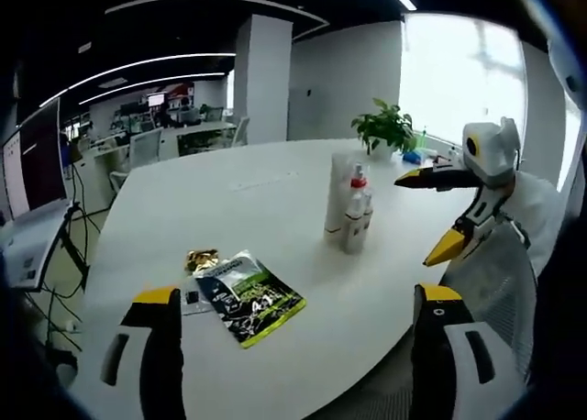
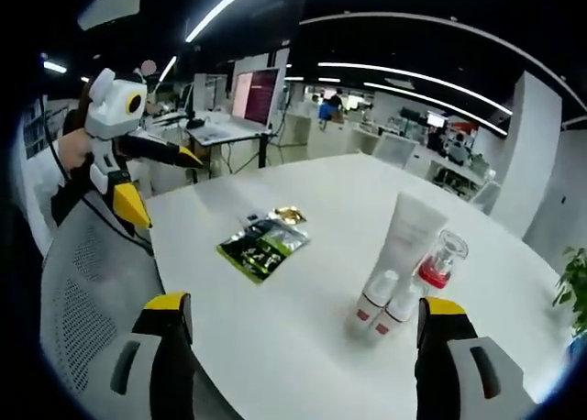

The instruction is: Arrange the skincare products in the storage area until every visible bottle or jar stands upright without overlapping.

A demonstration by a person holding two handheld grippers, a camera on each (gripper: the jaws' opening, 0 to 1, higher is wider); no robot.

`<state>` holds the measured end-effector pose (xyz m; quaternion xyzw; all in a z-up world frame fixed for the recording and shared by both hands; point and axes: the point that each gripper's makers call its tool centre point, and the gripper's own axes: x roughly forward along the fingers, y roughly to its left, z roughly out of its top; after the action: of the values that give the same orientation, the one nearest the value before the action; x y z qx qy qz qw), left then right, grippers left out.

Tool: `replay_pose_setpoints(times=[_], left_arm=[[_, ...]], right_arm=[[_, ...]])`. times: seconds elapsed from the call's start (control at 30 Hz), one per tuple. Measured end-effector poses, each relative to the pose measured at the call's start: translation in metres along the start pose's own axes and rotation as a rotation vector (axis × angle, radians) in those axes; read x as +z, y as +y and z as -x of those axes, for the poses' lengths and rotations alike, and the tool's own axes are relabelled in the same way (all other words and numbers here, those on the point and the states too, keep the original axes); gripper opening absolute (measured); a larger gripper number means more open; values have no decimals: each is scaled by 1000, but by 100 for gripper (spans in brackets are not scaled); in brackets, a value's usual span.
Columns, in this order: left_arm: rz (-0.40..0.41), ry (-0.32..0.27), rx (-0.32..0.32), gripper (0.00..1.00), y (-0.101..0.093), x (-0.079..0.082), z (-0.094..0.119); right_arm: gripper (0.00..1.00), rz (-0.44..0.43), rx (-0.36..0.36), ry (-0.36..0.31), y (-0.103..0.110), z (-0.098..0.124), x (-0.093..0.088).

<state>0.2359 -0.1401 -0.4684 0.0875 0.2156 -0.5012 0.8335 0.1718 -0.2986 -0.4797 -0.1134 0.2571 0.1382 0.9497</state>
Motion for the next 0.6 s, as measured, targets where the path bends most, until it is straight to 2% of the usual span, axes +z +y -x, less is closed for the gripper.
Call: replay_pose_setpoints(times=[0.27,0.4,0.6], left_arm=[[20,-20,16,99,4,-3,3],[24,-28,18,99,5,-3,5],[32,-29,17,99,4,-6,6]], right_arm=[[96,64,83,23,21,-24,6],[92,56,130,20,32,-39,10],[90,44,157,13,37,-67,12]])
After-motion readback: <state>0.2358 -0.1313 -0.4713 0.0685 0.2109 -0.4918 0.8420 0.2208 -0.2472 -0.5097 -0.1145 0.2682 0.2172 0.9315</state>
